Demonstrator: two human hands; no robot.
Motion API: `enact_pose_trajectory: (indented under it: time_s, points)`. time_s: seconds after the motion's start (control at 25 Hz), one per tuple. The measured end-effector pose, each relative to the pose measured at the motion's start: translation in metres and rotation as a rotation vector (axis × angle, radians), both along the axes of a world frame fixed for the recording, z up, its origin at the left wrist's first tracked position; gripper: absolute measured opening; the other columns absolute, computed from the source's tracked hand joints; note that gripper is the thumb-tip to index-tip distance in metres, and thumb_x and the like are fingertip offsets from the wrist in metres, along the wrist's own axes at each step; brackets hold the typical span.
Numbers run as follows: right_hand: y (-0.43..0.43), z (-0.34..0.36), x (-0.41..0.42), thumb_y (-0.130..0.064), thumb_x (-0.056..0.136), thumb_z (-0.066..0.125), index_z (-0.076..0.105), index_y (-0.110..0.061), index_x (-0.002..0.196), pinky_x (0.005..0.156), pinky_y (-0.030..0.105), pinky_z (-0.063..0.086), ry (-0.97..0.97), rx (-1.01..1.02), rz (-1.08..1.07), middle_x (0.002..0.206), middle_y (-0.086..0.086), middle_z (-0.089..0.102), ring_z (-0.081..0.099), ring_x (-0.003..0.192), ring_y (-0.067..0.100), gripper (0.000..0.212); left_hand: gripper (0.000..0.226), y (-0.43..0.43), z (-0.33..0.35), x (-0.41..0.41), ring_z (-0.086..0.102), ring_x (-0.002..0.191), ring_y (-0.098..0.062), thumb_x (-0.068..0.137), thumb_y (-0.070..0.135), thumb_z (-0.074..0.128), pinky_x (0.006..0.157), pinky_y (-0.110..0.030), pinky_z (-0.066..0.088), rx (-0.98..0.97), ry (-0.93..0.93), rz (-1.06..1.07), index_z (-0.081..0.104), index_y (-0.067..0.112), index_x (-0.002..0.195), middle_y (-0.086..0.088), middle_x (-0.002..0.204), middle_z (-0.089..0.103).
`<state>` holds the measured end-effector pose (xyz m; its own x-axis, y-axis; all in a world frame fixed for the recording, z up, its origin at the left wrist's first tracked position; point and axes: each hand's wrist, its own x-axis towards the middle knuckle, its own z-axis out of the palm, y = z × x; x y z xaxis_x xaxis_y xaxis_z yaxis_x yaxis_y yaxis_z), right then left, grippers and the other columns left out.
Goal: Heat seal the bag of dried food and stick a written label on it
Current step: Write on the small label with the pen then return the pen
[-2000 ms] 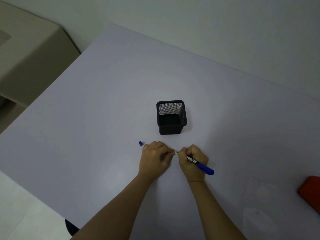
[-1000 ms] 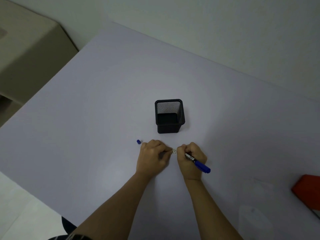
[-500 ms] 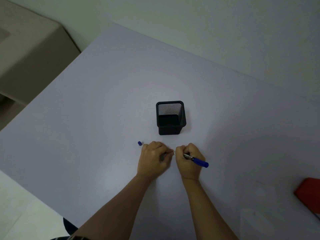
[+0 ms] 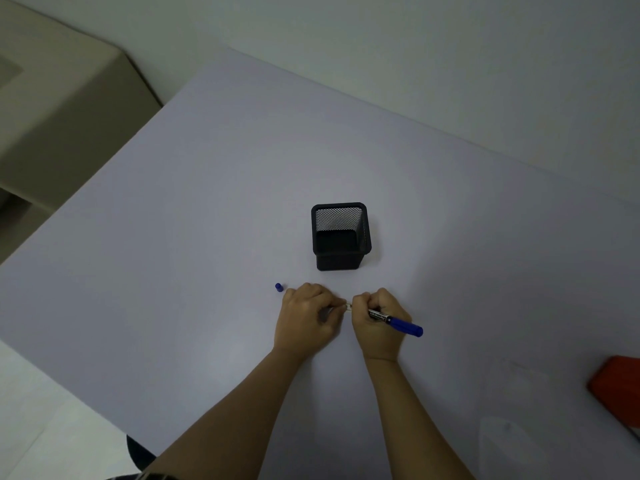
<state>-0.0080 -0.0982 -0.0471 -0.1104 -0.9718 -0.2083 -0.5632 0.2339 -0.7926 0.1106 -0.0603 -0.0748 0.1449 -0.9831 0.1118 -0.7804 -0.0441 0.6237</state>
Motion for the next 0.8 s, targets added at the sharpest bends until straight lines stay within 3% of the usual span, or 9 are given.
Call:
enact_pose_trajectory:
  time_s: [0.2,0.36,0.52,0.64,0.8]
  points:
    - [0.004,0.008,0.001,-0.007,0.086,0.055,0.048,-0.008,0.065,0.065,0.001,0.038,0.032,-0.098,-0.008,0.061,0.008,0.044,0.026,0.048,-0.001,0.023,0.022,0.0,0.002,0.0,0.061,0.078,-0.012,0.08,0.035,0.057,0.069,-0.033,0.043,-0.008,-0.007,0.004,0.073,0.021,0.081,0.005,0.077,0.069]
    - [0.002,0.011,0.001,-0.007,0.087,0.053,0.048,-0.008,0.066,0.06,0.004,0.04,-0.021,-0.065,-0.011,0.064,0.012,0.047,0.027,0.048,0.0,0.021,0.022,0.001,0.001,0.0,0.061,0.078,-0.012,0.081,0.036,0.057,0.07,-0.034,0.045,0.006,-0.01,0.001,0.073,0.021,0.082,0.005,0.078,0.069]
    - [0.002,0.008,-0.001,-0.008,0.088,0.052,0.048,-0.007,0.066,0.059,0.005,0.04,-0.034,-0.072,-0.01,0.068,0.026,0.057,0.027,0.049,0.0,0.022,0.021,0.001,0.0,0.0,0.06,0.078,-0.013,0.08,0.035,0.058,0.069,-0.036,0.046,0.008,-0.001,-0.002,0.073,0.021,0.082,0.005,0.077,0.069]
    - [0.002,0.002,0.0,-0.015,0.085,0.051,0.048,-0.008,0.064,0.057,0.005,0.04,-0.063,-0.105,-0.007,0.063,0.026,0.056,0.028,0.047,0.003,0.023,0.02,0.001,0.001,0.0,0.06,0.079,-0.012,0.079,0.033,0.058,0.07,-0.035,0.045,0.01,0.012,0.002,0.073,0.021,0.083,0.005,0.078,0.068]
    - [0.002,-0.01,0.0,-0.03,0.074,0.047,0.041,-0.008,0.051,0.037,0.017,0.037,-0.168,-0.264,-0.045,0.044,0.014,0.051,0.044,0.037,0.025,0.033,0.022,0.002,0.002,-0.001,0.06,0.079,-0.012,0.079,0.031,0.055,0.071,-0.028,0.038,-0.005,0.013,0.008,0.074,0.021,0.083,0.005,0.078,0.069]
